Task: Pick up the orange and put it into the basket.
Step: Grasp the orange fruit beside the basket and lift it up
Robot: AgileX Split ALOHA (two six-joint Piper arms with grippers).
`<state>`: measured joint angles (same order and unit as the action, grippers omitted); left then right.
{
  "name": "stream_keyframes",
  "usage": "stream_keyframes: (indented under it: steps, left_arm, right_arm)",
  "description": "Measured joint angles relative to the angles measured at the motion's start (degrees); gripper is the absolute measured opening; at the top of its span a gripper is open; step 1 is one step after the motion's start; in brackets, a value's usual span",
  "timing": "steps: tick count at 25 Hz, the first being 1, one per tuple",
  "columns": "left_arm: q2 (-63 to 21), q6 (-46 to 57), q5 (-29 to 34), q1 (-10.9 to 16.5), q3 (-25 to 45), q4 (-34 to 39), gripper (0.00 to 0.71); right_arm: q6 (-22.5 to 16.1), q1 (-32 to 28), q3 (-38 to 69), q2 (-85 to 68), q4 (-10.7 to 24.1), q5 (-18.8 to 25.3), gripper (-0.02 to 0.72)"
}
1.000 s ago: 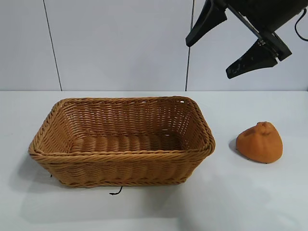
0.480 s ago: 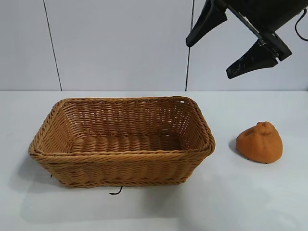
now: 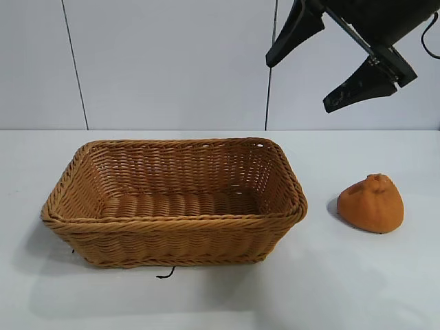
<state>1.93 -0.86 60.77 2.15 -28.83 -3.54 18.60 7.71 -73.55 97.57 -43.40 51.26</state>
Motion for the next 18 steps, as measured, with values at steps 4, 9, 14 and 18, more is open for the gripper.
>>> stream_keyframes:
  steps: [4,9,14,18]
  left_arm:
    - [-2.2,0.0,0.1,-0.2,0.0,-0.4,0.691]
    - [-2.2,0.0,0.1,-2.2,0.0,-0.5,0.691]
    - [-2.2,0.0,0.1,-2.7,0.0,-0.6,0.691]
    - [-2.2,0.0,0.1,-2.7,0.0,-0.6,0.691]
  right_arm:
    - [0.0,0.0,-0.3,0.0,1.9,0.2,0.696]
    - [-2.2,0.0,-0.6,0.0,6.4,0.6,0.696]
    - [-6.2,-1.6,-0.6,0.0,15.1,2.2,0.696]
    - [-8.4,-5.1,-0.6,0.0,17.8,2.2,0.696]
